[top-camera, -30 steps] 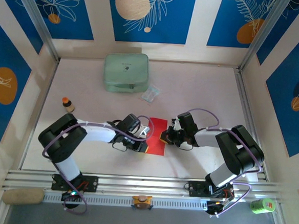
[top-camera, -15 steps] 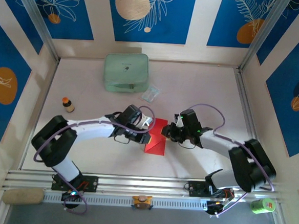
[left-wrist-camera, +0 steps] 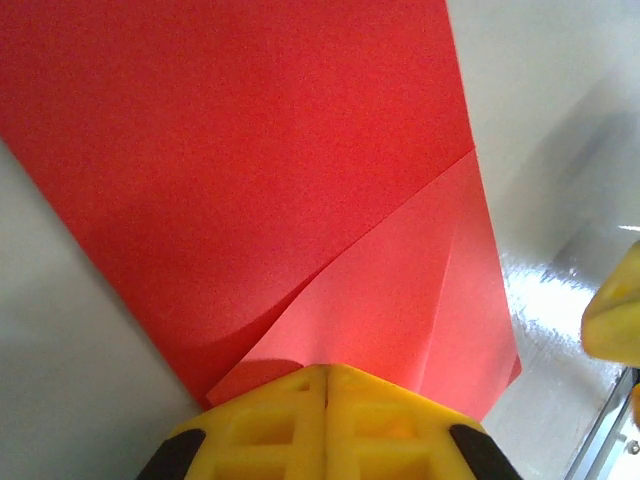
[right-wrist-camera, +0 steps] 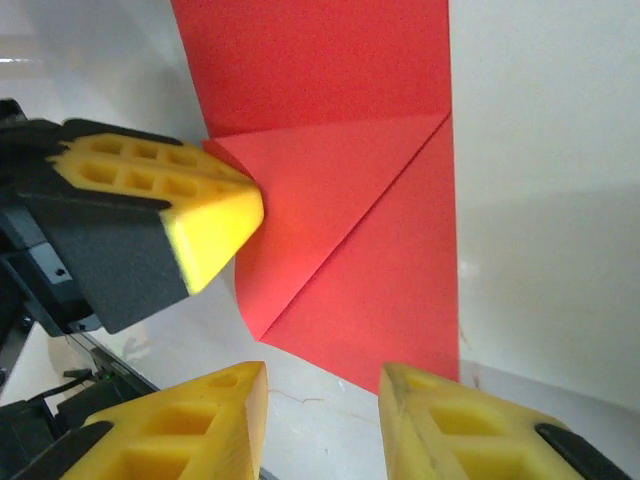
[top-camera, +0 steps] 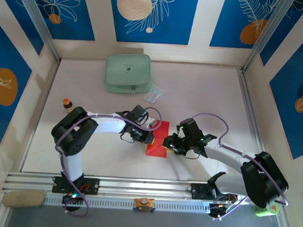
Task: Fold a paper plane with a square sheet of paper (pick it up from the middle)
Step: Turn over the paper at the center of the table.
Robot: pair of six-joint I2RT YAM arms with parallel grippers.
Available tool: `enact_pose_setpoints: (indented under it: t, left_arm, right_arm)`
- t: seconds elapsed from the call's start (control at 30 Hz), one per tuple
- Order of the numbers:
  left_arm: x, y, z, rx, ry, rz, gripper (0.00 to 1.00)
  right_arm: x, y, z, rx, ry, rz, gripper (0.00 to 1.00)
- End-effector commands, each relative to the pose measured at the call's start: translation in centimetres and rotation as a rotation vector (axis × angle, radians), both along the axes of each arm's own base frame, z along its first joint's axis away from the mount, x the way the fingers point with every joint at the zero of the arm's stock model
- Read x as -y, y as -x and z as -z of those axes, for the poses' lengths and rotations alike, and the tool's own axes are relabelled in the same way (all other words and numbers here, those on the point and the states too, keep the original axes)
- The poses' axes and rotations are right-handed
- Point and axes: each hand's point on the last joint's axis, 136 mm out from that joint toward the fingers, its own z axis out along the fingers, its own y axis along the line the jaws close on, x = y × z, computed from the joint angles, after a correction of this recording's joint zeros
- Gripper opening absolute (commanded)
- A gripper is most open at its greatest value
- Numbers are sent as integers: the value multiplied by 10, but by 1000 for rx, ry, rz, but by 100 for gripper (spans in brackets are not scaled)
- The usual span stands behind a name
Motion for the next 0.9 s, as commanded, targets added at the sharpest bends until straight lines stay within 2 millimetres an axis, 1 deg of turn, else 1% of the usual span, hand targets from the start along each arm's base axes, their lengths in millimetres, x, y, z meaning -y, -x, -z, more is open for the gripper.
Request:
enact_pose_setpoints:
  t: [0.0,0.03,0.1,0.2,0.33,0.4,0.53,0.7,0.87]
  left_arm:
    - [-13,12,17,-58,-28,-38,3]
    - [-14,14,18,-65,-27,-52,3]
    - [-17,16,19,-81,-25,-88,3]
    - [-16,20,17,-99,10,-134,3]
    - [-15,23,15,-116,37,-155,3]
    - [-14,23,15,-117,39,-159,3]
    - [-13,21,14,-113,42,-159,3]
    - [-12,22,16,-116,41,-152,3]
    - [-11,22,16,-118,43,-146,3]
  right_arm:
    - [2,11,11,-76,53,25,36]
    - [2,12,12,-84,63,25,38]
    - [5,14,16,-97,93,34,38]
    - [11,15,20,-93,128,48,39]
    - [3,15,17,-74,84,23,40]
    - [1,14,14,-66,77,18,42]
    - [-1,13,15,-76,83,13,43]
    - [-9,12,17,-83,61,-14,44]
    - [-18,4,13,-39,38,-27,43]
